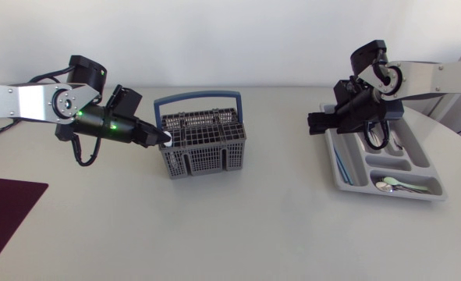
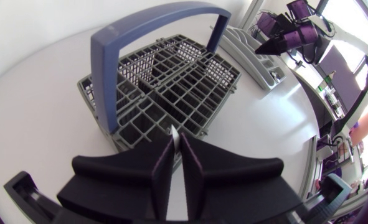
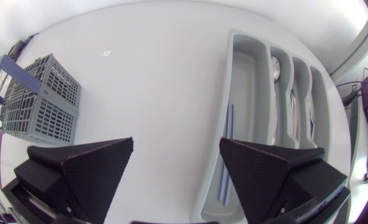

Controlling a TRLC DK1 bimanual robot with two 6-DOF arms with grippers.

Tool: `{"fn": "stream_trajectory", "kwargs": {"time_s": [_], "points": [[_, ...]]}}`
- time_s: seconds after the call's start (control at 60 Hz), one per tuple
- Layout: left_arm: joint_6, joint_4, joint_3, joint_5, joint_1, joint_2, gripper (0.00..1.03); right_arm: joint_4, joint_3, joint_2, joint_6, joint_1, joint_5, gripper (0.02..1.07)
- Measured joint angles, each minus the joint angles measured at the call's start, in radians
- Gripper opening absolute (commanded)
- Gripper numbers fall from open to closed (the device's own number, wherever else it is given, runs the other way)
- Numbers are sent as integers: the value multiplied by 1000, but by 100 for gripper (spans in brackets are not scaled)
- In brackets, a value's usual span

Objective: Transfer all utensils from the basket to the drawer tray.

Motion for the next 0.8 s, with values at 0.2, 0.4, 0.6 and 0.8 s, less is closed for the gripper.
{"fn": "stream_trajectory", "kwargs": {"time_s": [0.2, 0.4, 0.6, 0.8], "points": [[0, -3, -14, 12, 1, -84, 7, 4, -35, -37, 0, 23, 3, 102], [-6, -8, -30, 56, 10, -162, 7, 24, -66, -90, -2, 43, -4, 102], [-20, -16, -43, 80, 27, -266, 7, 53, -118, -169, -16, 62, -36, 102], [-38, -23, -59, 88, 19, -372, 7, 126, -197, -279, -53, 101, -100, 102]]}}
